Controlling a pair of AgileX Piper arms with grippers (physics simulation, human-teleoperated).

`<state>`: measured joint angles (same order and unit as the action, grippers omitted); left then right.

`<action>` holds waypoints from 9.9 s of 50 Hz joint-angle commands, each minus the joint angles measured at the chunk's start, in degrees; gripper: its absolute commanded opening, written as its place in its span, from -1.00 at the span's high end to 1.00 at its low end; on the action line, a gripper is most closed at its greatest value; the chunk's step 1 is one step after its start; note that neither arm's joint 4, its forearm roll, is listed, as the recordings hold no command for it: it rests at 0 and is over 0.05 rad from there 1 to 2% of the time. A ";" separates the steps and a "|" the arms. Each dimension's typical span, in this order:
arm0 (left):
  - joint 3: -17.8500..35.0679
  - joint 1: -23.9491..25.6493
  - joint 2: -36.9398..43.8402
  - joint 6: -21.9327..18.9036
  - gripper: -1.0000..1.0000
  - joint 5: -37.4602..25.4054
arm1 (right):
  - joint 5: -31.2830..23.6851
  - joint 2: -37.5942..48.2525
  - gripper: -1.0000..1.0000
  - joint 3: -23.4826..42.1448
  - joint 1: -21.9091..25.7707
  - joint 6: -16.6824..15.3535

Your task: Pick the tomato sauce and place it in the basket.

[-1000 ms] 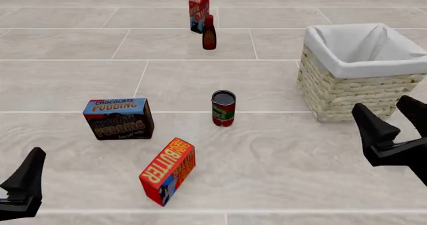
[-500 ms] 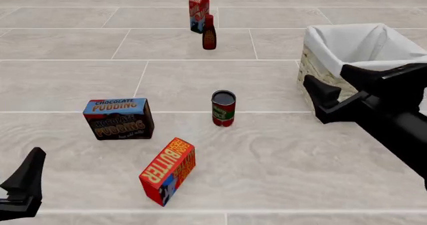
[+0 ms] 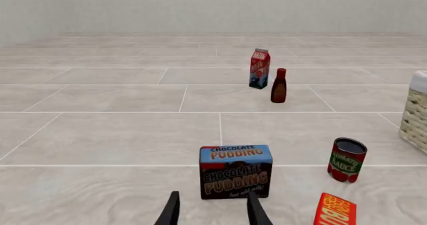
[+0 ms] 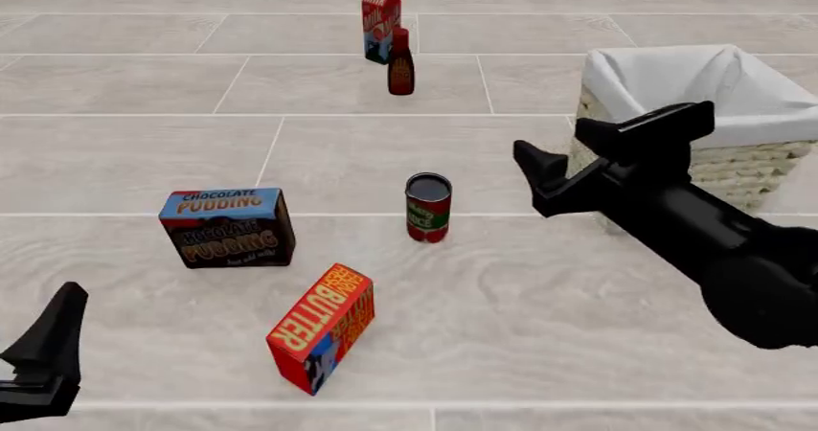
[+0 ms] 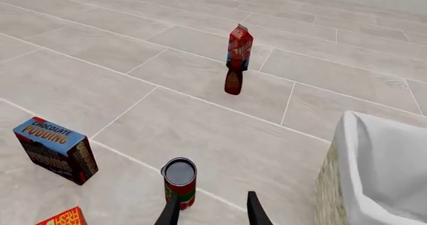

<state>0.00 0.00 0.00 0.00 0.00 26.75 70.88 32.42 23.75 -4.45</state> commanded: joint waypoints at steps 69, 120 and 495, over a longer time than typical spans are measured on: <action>0.00 0.00 0.00 0.00 -1.00 0.00 | 9.77 24.86 -1.00 9.01 5.43 -0.28; 0.00 0.00 0.00 0.00 -1.00 0.00 | 13.29 34.30 -1.00 12.50 5.61 1.10; 0.00 0.00 0.00 0.00 -1.00 0.00 | -5.56 13.15 1.00 15.05 3.95 -3.22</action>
<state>0.00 0.00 0.00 0.00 0.00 25.77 89.34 46.45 28.99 -7.37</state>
